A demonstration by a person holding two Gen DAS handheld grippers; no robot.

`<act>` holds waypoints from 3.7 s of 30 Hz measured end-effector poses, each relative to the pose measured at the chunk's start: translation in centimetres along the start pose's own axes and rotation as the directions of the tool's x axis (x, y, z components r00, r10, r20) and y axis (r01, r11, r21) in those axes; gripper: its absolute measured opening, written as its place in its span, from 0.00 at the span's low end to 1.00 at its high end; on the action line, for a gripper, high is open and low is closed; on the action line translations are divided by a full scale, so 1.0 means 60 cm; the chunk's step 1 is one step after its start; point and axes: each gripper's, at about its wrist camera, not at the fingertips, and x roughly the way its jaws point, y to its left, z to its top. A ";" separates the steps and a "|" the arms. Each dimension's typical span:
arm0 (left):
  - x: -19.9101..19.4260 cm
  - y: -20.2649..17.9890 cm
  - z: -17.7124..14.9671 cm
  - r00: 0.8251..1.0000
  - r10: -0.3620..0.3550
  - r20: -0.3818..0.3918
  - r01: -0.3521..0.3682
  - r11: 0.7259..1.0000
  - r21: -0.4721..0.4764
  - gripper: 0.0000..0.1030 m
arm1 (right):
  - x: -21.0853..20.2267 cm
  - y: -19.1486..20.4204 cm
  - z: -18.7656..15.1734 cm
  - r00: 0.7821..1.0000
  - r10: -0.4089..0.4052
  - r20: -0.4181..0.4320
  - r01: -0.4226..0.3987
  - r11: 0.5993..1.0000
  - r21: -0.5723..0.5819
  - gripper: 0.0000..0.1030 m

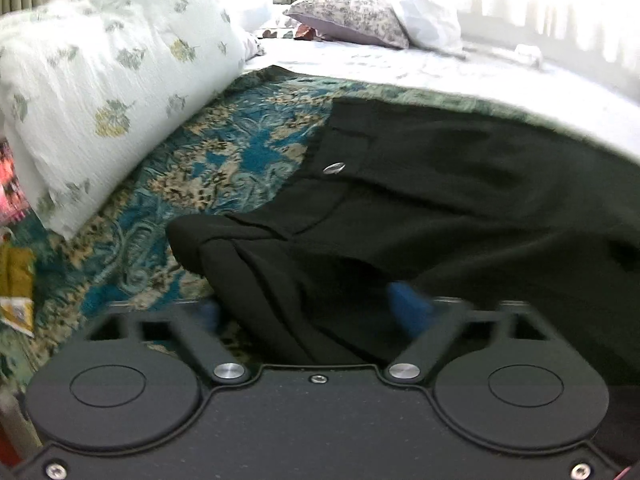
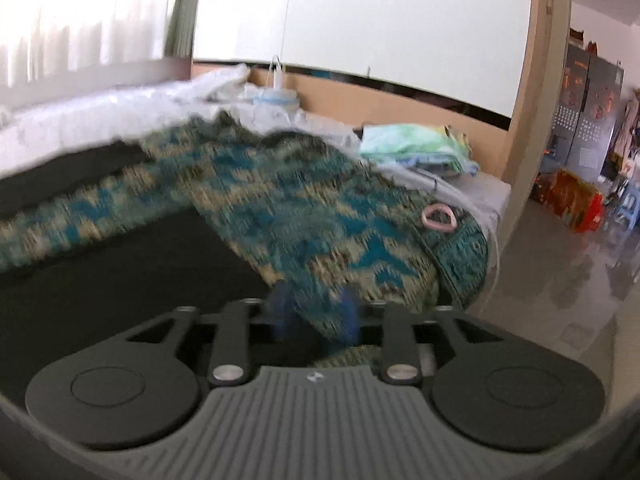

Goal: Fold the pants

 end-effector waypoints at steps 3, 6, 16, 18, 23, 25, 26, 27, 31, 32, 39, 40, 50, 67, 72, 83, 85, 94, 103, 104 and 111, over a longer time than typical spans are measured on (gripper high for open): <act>-0.021 -0.007 0.016 0.999 0.005 0.041 -0.004 1.000 -0.009 1.00 | -0.019 0.022 0.042 0.998 0.064 0.021 -0.065 0.998 0.019 0.69; -0.028 -0.019 0.028 0.999 0.028 0.032 -0.030 0.999 0.045 1.00 | -0.033 0.053 0.077 0.988 0.148 0.038 -0.149 0.988 0.040 0.74; -0.072 -0.012 0.037 0.999 0.016 0.045 -0.021 0.994 0.104 1.00 | -0.040 0.194 0.109 0.960 0.278 0.041 -0.276 0.960 -0.047 0.81; -0.088 -0.001 0.041 0.998 -0.023 0.060 0.019 0.998 0.062 1.00 | -0.042 0.214 0.107 0.954 0.297 0.037 -0.295 0.954 -0.056 0.82; -0.120 -0.001 0.073 0.982 -0.154 0.107 0.154 0.988 0.010 1.00 | -0.043 0.250 0.114 0.939 0.342 0.013 -0.342 0.939 -0.036 0.83; -0.121 -0.015 0.096 0.977 -0.180 0.118 0.180 0.984 0.010 1.00 | -0.041 0.262 0.122 0.931 0.365 0.002 -0.365 0.931 -0.014 0.84; -0.120 -0.024 0.109 0.975 -0.189 0.119 0.189 0.982 0.007 1.00 | -0.040 0.268 0.127 0.926 0.377 -0.004 -0.377 0.926 -0.003 0.85; -0.115 -0.032 0.125 0.972 -0.204 0.116 0.205 0.979 0.000 1.00 | -0.037 0.275 0.134 0.920 0.391 -0.011 -0.391 0.921 0.009 0.85; -0.079 -0.064 0.183 0.963 -0.250 0.102 0.259 0.962 -0.082 1.00 | -0.019 0.314 0.163 0.898 0.439 -0.028 -0.436 0.898 0.060 0.89; -0.063 -0.071 0.197 0.963 -0.253 0.092 0.263 0.958 -0.111 1.00 | -0.011 0.327 0.170 0.895 0.446 -0.031 -0.443 0.894 0.073 0.91; 0.087 -0.129 0.269 0.982 -0.186 -0.015 0.175 0.944 -0.279 1.00 | 0.078 0.426 0.208 0.859 0.506 -0.078 -0.485 0.853 0.195 1.00; 0.113 -0.137 0.273 0.985 -0.168 -0.033 0.152 0.946 -0.286 1.00 | 0.098 0.448 0.212 0.858 0.504 -0.093 -0.479 0.854 0.204 1.00; 0.337 -0.199 0.296 0.979 -0.015 -0.204 -0.078 0.894 -0.441 1.00 | 0.280 0.664 0.222 0.887 0.399 -0.233 -0.358 0.913 0.196 1.00; 0.422 -0.269 0.309 0.928 0.323 -0.186 -0.368 0.875 -0.315 0.99 | 0.444 0.814 0.214 0.960 0.085 -0.267 -0.084 0.996 0.018 0.75; 0.380 -0.271 0.295 0.955 0.279 -0.102 -0.296 0.912 -0.283 0.40 | 0.423 0.773 0.214 0.967 0.076 -0.243 -0.069 0.997 0.041 0.22; 0.258 -0.217 0.252 0.993 0.089 -0.075 -0.107 0.949 -0.295 0.03 | 0.328 0.554 0.208 0.951 0.226 -0.213 -0.199 0.970 0.142 0.04; 0.226 -0.194 0.235 0.996 0.051 -0.079 -0.072 0.952 -0.297 0.03 | 0.295 0.492 0.197 0.942 0.262 -0.208 -0.231 0.959 0.161 0.04; 0.020 -0.106 0.123 0.998 -0.047 0.034 0.054 0.966 -0.253 0.03 | 0.131 0.247 0.101 0.918 0.342 -0.200 -0.292 0.925 0.242 0.04; -0.093 -0.017 0.000 1.000 -0.031 0.007 0.031 0.971 -0.236 0.03 | 0.031 0.103 -0.015 0.912 0.329 -0.246 -0.265 0.928 0.262 0.04; -0.092 -0.011 -0.011 1.000 -0.023 -0.008 0.021 0.970 -0.242 0.03 | 0.025 0.096 -0.024 0.911 0.329 -0.248 -0.263 0.928 0.265 0.04; -0.097 0.010 -0.058 0.997 0.071 -0.001 -0.070 0.981 -0.183 0.01 | -0.022 0.067 -0.056 0.937 0.277 -0.211 -0.238 0.952 0.191 0.04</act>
